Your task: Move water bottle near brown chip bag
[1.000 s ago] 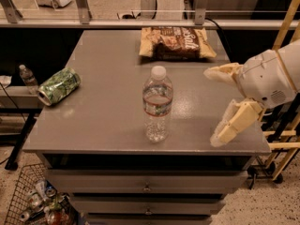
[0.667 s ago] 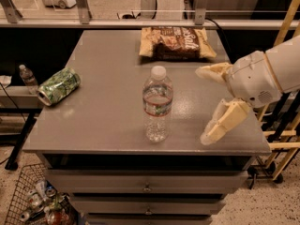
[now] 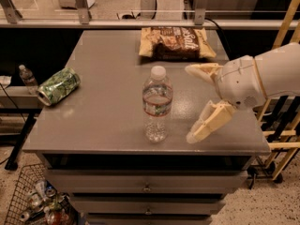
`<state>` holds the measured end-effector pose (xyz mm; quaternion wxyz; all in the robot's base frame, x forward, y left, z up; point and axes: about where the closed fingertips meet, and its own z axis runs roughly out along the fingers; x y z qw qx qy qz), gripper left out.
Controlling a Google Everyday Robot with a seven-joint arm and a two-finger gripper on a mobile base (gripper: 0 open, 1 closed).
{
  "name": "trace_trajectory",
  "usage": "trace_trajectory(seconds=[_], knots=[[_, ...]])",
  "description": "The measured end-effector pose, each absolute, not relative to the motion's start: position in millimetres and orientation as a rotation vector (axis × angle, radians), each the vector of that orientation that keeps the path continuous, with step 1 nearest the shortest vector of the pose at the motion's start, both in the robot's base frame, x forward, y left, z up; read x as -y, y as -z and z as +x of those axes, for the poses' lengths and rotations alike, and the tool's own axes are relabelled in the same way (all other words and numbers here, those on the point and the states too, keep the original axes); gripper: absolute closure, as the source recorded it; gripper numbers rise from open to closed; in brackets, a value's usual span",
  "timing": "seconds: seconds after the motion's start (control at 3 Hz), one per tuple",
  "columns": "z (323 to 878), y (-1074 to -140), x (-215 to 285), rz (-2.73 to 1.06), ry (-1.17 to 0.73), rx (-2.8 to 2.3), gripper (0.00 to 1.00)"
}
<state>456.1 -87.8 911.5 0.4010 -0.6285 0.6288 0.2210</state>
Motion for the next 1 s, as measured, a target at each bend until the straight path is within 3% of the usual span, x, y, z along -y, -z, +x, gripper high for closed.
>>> trace_trajectory(seconds=[1.0], knots=[[445.0, -910.3, 63.1, -1.493, -0.687, -1.451, 0.0]])
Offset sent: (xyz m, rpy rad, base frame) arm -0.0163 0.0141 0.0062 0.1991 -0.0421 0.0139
